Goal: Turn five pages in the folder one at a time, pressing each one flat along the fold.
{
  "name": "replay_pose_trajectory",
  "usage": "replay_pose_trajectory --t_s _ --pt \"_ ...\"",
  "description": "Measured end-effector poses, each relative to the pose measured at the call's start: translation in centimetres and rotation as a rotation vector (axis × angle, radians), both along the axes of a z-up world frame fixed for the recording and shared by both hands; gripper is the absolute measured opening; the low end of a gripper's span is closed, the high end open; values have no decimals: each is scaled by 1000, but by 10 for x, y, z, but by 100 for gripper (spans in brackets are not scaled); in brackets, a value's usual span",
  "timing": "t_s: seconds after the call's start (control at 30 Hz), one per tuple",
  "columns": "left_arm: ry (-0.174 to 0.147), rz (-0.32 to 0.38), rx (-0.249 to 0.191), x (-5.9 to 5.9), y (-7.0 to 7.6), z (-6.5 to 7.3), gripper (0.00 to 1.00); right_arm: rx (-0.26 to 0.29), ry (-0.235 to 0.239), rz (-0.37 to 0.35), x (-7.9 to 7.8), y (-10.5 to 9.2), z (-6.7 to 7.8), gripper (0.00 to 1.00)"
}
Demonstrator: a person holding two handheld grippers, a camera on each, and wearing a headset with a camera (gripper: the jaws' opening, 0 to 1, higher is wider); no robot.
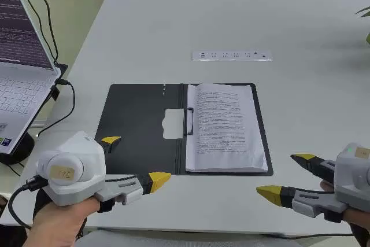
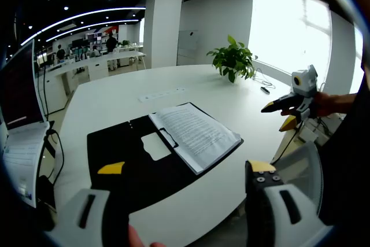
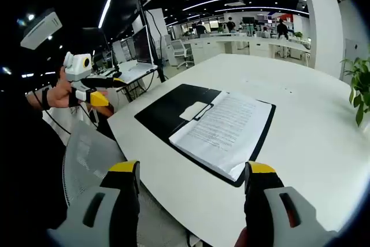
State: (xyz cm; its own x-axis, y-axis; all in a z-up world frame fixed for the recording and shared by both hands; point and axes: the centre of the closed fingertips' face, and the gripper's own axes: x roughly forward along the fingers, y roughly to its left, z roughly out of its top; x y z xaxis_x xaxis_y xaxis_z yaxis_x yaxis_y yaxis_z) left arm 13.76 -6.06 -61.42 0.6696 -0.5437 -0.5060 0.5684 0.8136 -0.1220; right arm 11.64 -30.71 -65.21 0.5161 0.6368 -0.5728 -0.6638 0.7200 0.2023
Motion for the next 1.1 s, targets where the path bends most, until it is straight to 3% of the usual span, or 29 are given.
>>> replay_pose_trajectory --t_s 1.1 --pt "12 13 -14 1 5 -2 80 -8 7 -1 -1 0 -1 73"
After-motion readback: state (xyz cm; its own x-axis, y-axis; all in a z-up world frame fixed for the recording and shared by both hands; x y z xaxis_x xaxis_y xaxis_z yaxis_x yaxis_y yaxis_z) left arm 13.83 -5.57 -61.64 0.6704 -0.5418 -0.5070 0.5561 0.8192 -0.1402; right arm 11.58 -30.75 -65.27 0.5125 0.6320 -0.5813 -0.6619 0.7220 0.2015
